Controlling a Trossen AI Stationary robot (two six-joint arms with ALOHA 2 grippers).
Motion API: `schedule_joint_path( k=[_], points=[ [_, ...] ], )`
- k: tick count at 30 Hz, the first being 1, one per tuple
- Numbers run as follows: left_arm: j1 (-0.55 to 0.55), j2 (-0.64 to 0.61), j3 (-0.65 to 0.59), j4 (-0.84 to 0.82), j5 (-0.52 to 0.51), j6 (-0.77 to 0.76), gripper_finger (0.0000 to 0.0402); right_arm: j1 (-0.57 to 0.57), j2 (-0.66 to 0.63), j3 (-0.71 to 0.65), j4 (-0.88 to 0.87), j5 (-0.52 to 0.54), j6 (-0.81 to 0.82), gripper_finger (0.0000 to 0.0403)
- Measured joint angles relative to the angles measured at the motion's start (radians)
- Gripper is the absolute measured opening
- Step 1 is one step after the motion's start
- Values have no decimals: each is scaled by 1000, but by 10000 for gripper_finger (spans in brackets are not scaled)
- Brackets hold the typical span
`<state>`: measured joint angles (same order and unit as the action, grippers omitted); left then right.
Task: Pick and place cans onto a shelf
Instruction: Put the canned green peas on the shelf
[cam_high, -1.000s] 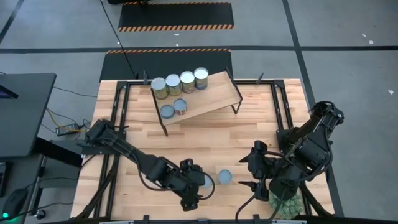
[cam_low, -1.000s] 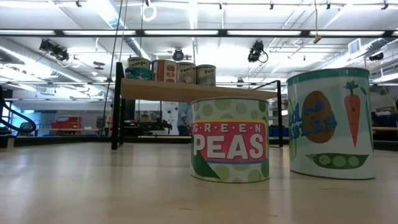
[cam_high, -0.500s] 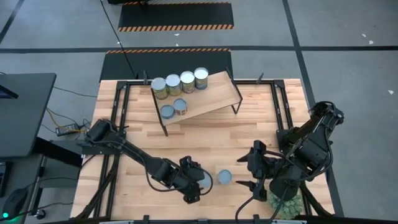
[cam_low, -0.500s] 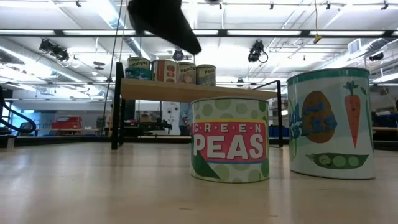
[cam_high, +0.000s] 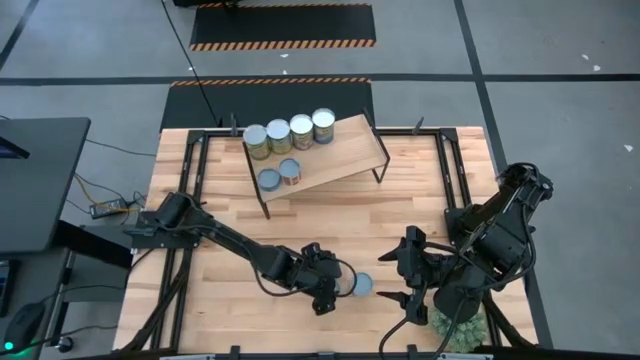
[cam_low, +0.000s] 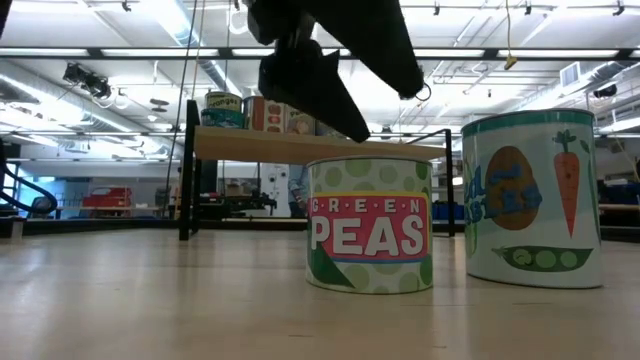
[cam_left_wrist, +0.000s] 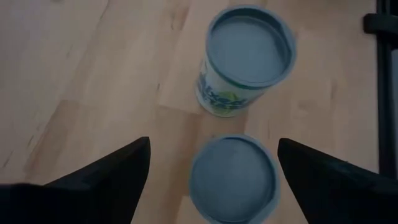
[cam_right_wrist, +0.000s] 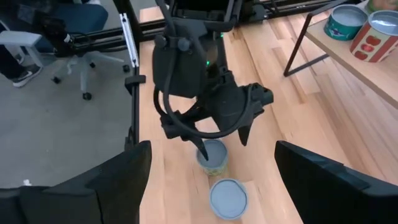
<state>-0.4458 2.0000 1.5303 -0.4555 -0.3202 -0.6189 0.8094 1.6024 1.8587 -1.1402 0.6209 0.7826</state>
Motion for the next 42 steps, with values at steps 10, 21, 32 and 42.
schedule_joint_path(
  k=[10, 21, 32, 42],
  points=[
    [-5, 76, 0, 85, 54, 3, 357, 1, 0, 0, 3, 0, 3, 348],
    [-35, 108, 0, 39, 28, 42, 357, 1, 0, 0, 2, -4, 2, 348],
    [-46, 144, 0, 52, 52, 59, 357, 1, 0, 0, 4, -3, 3, 348],
    [-46, 164, 0, 84, 96, 63, 329, 0, 0, 0, 8, -3, 3, 348]
  ],
)
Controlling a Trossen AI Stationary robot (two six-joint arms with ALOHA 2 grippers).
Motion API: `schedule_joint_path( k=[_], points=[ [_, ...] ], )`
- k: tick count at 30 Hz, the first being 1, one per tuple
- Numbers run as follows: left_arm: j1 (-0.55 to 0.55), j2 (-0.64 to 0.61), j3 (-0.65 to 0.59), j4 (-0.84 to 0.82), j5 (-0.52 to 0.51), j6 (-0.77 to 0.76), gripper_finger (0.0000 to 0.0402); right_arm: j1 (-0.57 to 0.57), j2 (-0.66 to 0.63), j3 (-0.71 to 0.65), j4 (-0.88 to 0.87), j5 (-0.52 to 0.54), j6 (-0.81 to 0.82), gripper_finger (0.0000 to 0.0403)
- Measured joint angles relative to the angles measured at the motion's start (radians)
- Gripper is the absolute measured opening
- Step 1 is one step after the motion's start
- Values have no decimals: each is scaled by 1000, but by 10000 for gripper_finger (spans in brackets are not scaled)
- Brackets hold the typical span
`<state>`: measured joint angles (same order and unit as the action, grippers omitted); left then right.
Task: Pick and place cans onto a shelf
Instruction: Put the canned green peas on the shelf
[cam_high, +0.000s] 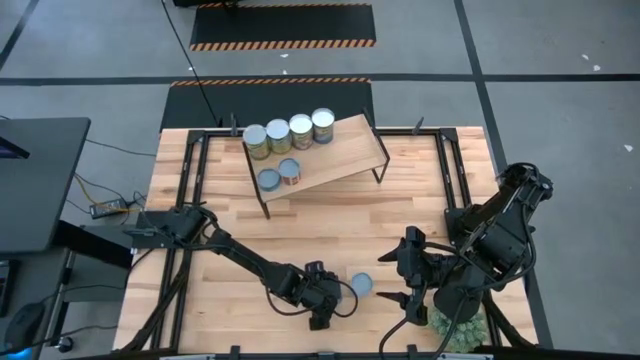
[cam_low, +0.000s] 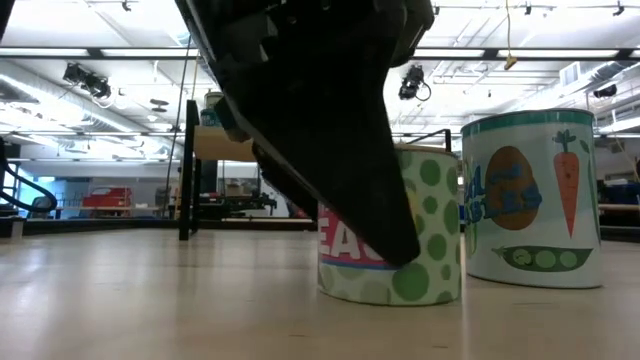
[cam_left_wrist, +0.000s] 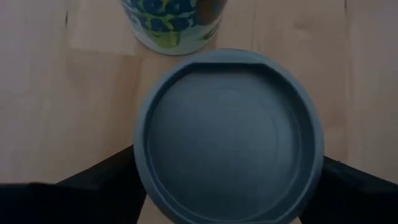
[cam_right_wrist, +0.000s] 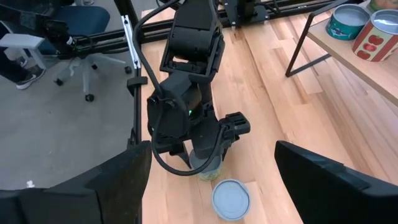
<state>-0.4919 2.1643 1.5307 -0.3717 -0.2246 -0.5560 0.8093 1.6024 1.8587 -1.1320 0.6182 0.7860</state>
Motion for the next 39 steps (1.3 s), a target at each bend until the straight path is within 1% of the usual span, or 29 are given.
schedule_joint_path(
  k=[4, 6, 11, 16, 21, 25, 29, 31, 34, 36, 39],
  points=[
    [0, 0, 0, 6, 1, -1, 296, 0, 0, 0, 1, 0, 0, 348],
    [-1, 0, 0, 7, 1, -12, 288, 0, 0, 0, 2, 0, 0, 348],
    [0, -1, 1, 1, -1, -35, 287, 0, 0, 0, 2, 0, 4, 348],
    [11, -39, 1, -82, -37, -61, 286, 0, 0, 0, 1, -1, 4, 348],
    [57, -110, 1, -208, -92, -119, 285, 0, 0, 0, 0, 1, 0, 348],
    [115, -175, 2, -232, -148, -170, 284, -5, 0, 0, -16, 10, -2, 348],
    [183, -211, 12, -246, -181, -170, 284, -9, 0, 0, -26, 10, -9, 348],
    [217, -215, 43, -246, -190, -163, 284, -9, 0, 0, -39, 10, -11, 348],
    [266, -215, 119, -341, -205, -122, 284, -12, 0, 0, -60, 10, -11, 348],
    [298, -215, 170, -351, -224, -99, 284, -18, 0, 0, -80, 10, -11, 348],
    [348, -214, 250, -434, -250, -64, 284, -27, -2, 0, -105, 10, -12, 348]
  ],
)
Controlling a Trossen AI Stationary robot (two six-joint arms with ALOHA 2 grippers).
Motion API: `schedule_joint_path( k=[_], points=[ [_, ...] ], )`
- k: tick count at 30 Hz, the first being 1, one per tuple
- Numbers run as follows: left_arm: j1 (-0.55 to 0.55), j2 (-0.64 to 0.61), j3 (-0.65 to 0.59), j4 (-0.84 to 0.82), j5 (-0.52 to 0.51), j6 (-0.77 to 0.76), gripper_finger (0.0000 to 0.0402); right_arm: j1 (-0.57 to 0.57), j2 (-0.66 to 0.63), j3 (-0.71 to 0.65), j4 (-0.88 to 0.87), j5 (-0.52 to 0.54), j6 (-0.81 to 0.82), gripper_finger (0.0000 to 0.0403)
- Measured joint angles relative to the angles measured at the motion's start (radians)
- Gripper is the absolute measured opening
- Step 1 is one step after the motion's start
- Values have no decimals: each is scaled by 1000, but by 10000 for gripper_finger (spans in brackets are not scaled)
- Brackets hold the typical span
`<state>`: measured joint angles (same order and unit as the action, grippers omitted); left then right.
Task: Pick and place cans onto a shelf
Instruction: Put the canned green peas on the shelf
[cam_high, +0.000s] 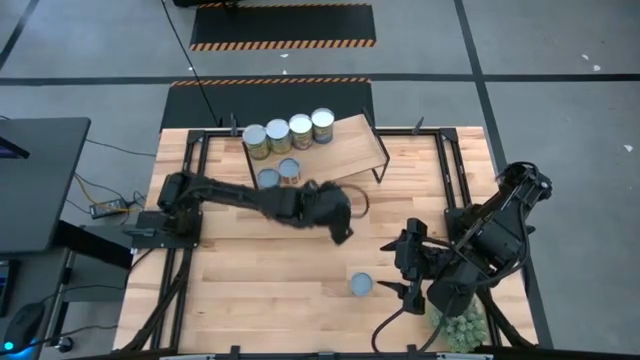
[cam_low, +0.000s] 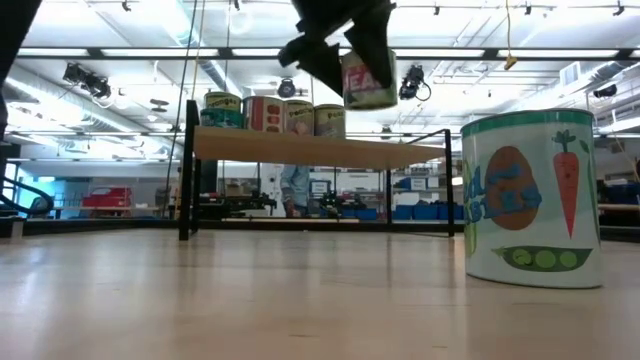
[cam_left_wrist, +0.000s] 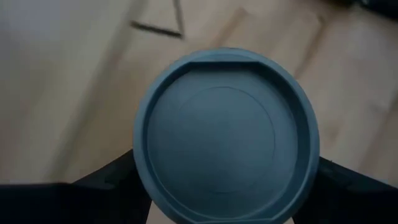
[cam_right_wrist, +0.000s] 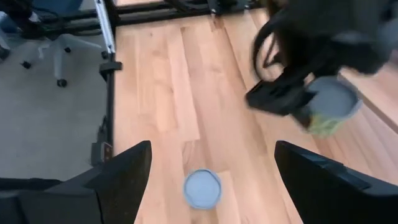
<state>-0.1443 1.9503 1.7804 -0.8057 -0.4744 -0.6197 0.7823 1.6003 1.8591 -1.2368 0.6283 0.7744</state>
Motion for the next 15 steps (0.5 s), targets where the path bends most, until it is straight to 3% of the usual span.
schedule_joint_path(
  k=[6, 15],
  points=[
    [110, 0, 93, -143, -20, 30, 284, -28, -13, 0, 1, 5, -27, 348],
    [225, 0, 99, -256, -1, 25, 284, -42, -16, 0, 6, 8, -44, 348]
  ],
)
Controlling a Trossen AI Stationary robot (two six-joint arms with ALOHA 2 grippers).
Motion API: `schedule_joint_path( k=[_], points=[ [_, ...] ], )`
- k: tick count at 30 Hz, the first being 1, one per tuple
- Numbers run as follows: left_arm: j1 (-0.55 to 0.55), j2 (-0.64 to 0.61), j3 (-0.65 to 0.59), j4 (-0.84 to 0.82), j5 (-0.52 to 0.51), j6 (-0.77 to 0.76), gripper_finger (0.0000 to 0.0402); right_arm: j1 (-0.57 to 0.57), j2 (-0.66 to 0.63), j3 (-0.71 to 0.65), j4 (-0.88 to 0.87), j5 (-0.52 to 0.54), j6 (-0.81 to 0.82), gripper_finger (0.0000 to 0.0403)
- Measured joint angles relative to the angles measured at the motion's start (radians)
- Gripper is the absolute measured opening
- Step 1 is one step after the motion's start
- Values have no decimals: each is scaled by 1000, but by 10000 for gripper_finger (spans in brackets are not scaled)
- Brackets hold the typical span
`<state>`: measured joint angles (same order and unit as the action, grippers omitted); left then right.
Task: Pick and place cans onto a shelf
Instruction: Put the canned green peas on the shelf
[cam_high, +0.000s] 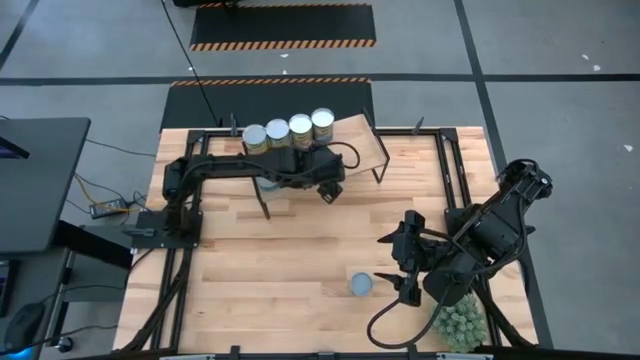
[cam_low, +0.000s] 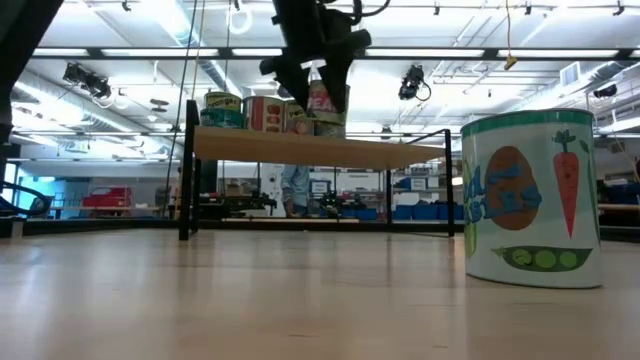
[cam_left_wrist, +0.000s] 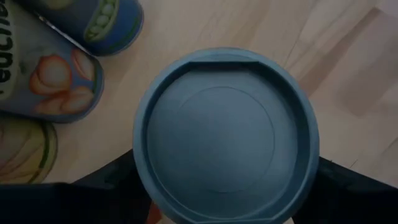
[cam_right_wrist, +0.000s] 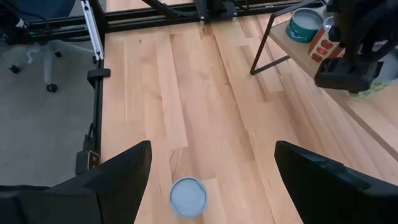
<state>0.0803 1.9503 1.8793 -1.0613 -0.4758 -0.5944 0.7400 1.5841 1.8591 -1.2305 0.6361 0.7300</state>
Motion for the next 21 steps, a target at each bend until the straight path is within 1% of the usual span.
schedule_joint_path(
  k=[11, 18, 21],
  points=[
    [64, 0, 0, -8, -2, 57, 284, -4, 0, 0, 32, -1, -9, 348],
    [96, 17, -2, -30, 32, 33, 284, -4, 0, 0, 51, -1, -19, 348],
    [98, 28, -2, -30, 27, 31, 284, -4, 0, 0, 54, -6, -19, 348]
  ],
)
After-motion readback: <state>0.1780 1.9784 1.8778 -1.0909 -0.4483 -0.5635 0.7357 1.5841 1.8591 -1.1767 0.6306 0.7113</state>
